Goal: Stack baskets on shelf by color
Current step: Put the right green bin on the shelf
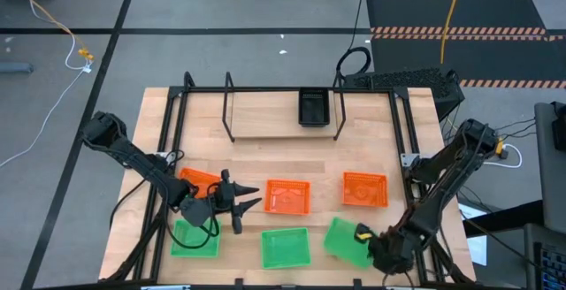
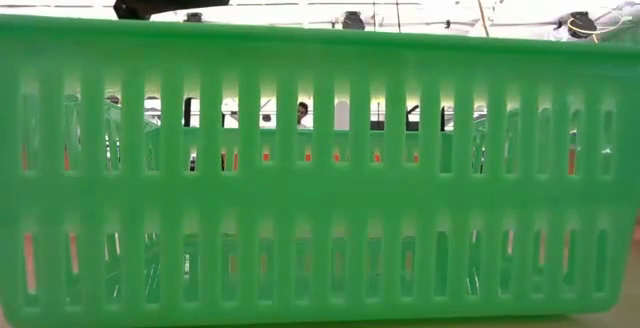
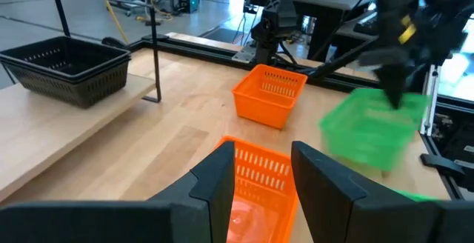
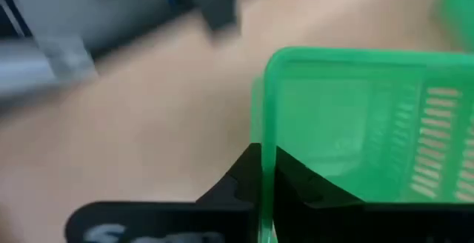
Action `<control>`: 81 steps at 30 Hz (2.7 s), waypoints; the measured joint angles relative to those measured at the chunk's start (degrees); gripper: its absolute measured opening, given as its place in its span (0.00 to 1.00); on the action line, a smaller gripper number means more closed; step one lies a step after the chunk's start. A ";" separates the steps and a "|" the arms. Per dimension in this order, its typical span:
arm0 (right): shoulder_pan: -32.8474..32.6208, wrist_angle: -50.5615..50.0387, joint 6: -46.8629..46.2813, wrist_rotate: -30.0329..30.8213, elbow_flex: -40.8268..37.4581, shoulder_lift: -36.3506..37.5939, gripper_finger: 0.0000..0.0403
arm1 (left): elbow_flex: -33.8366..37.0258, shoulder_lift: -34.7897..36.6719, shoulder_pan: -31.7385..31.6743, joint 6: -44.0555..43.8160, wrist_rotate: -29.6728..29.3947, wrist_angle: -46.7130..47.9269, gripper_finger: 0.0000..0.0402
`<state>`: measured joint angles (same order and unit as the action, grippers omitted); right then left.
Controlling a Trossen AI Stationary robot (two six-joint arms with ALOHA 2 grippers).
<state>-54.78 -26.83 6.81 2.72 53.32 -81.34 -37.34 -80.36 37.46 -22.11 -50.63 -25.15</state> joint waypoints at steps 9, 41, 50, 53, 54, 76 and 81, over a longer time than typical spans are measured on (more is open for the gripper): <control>3.76 22.85 5.68 6.39 0.59 7.46 0.01 | -0.02 -1.71 -0.43 -1.16 -0.40 -0.93 0.34; 66.56 3.32 5.03 7.43 39.78 -23.00 0.00 | -0.02 -2.99 -15.34 -1.20 4.98 32.11 0.34; 69.82 -0.55 4.29 4.82 39.97 -26.15 0.00 | -0.02 -1.72 -19.08 6.72 5.41 31.50 0.34; 70.25 -3.53 2.90 2.89 39.93 -26.43 0.00 | -0.02 -0.82 -20.89 9.45 5.48 30.64 0.34; 70.31 -3.81 2.64 2.33 39.93 -26.43 0.00 | -0.04 -0.53 -21.48 10.21 5.58 30.49 0.34; 70.58 5.16 2.83 -1.29 33.24 -27.37 0.00 | -0.02 -0.14 -24.27 11.20 5.79 29.70 0.34; 70.74 5.31 3.12 -1.16 33.24 -27.37 0.02 | -0.02 -0.15 -24.27 11.13 5.79 29.62 0.34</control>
<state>15.96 -21.52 9.93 1.56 86.56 -108.71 -37.36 -80.51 13.19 -10.98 -44.84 4.47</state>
